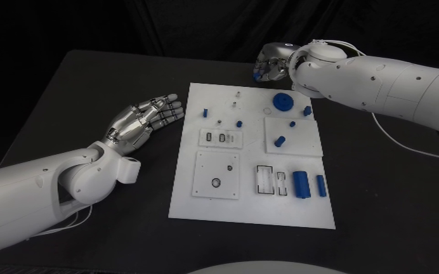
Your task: Assemble the parts on the task board
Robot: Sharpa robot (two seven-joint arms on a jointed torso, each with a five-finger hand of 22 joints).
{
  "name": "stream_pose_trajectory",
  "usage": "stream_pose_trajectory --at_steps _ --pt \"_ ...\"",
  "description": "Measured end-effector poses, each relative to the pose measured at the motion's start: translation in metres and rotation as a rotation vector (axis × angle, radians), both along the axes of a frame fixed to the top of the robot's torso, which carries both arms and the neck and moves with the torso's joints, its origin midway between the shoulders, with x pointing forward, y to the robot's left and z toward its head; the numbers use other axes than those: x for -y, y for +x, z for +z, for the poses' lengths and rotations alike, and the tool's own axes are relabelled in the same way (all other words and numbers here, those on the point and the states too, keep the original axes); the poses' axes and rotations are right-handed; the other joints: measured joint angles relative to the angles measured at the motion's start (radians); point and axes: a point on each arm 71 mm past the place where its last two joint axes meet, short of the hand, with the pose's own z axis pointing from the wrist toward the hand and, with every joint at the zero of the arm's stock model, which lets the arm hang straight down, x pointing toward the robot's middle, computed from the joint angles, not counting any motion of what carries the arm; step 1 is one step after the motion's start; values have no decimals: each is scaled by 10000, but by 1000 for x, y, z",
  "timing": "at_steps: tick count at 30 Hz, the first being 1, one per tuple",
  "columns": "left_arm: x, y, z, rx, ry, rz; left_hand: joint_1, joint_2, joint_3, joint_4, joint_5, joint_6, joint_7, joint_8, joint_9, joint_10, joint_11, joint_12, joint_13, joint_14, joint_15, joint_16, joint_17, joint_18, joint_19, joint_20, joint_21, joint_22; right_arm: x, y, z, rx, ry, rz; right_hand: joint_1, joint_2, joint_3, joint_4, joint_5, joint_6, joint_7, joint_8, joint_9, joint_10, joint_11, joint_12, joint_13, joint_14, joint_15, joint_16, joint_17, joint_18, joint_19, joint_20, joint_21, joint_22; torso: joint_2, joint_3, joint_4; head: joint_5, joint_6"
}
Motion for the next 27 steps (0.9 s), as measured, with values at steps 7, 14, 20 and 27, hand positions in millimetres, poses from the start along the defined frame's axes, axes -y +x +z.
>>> stream_pose_trajectory --at_steps 7,14,20,27 --pt "0 0 0 1 4 6 0 0 84 0 0 0 0 0 -1 0 0 -1 -1 0 0 0 0 0 0 0 0 -10 0 -1 -1 -114 -33 23 54 -53 44 39 192 -70 10 -144 -82 -144 -2 -180 -66 -108 3 -73 -119 1 -37 37 -155 0 0 -5 16 -23 0" --pt "0 1 0 3 5 2 0 0 84 0 0 0 0 0 -1 0 -1 -1 -2 0 0 0 0 0 0 0 0 -10 0 -1 -3 -225 -73 39 113 -117 98 39 192 -377 17 -393 -256 -377 -18 -458 -148 -215 0 -179 -285 0 -73 73 -337 -1 3 -7 18 -22 5" --pt "0 1 0 4 0 -13 0 0 83 0 0 0 0 0 -1 -1 -1 -2 -2 0 0 0 0 0 0 0 0 -9 -1 -1 -3 -271 -88 51 62 -168 98 39 63 -377 17 -445 -320 -448 -19 -550 -160 -286 1 -246 -383 1 -143 74 -465 -1 4 -7 25 -37 7" --pt "1 1 0 4 -4 -22 0 0 83 0 0 0 0 0 -1 -1 -1 -2 -3 0 0 0 0 0 0 0 0 -9 -1 -1 -3 -253 -78 56 148 -82 254 -5 278 -332 17 -445 -348 -402 -64 -606 -158 -332 -45 -274 -365 1 -177 39 -527 7 6 -8 28 -25 14"
